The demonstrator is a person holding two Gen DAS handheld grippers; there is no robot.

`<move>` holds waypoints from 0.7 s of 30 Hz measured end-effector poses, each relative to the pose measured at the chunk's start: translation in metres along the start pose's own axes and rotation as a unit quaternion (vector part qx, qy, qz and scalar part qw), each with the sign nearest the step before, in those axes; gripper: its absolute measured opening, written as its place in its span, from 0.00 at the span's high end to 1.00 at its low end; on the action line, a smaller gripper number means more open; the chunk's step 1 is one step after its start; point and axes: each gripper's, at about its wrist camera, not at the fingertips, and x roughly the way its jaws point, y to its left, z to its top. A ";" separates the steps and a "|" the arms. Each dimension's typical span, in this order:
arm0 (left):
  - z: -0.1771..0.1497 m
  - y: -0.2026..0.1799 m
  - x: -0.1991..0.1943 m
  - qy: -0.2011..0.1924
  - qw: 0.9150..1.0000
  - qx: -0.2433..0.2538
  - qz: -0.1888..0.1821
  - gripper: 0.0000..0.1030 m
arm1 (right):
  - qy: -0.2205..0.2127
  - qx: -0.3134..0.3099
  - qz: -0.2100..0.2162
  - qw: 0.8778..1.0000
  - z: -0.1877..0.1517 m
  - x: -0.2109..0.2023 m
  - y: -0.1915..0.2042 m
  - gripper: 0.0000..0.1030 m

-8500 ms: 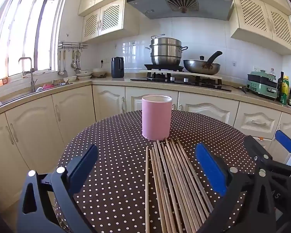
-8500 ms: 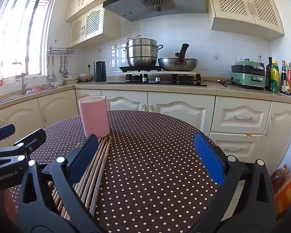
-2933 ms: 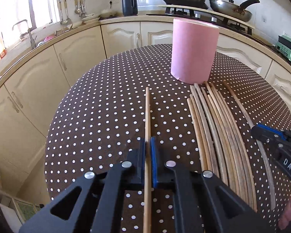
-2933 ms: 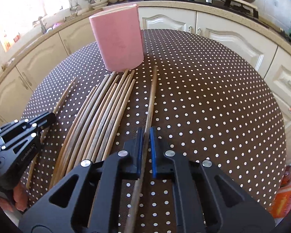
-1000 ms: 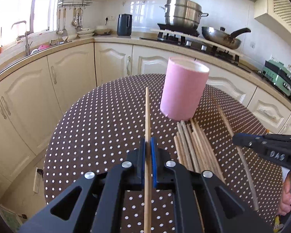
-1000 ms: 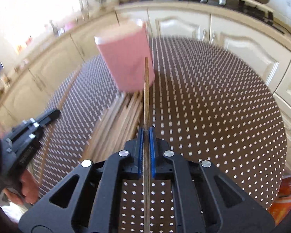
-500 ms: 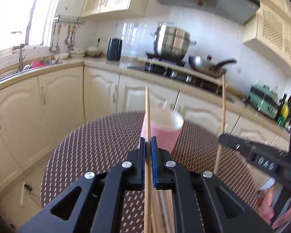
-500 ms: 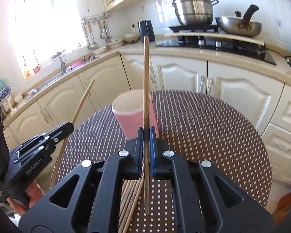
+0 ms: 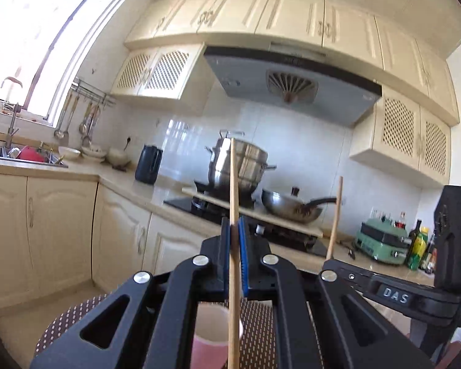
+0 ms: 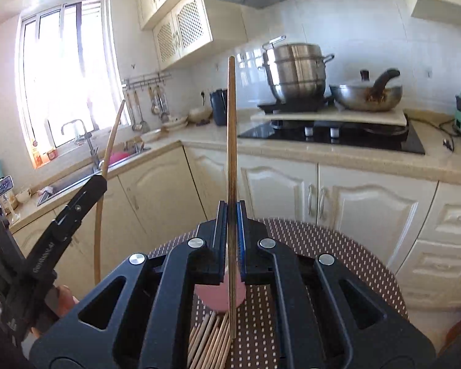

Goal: Organize utensils
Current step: 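Lift the left tool's chopstick upright over the pink cup while the right tool lifts its own, then lower the left chopstick into the pink cup and open while the right tool does likewise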

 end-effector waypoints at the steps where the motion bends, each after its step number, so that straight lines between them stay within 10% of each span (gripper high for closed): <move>1: 0.003 0.000 0.007 -0.006 1.000 -0.001 -0.001 0.94 | -0.005 0.001 0.004 1.000 0.003 0.001 0.001 0.93; 21: -0.028 0.004 0.106 -0.056 0.994 0.058 -0.068 0.94 | -0.044 -0.006 0.055 0.997 0.026 0.074 0.013 0.93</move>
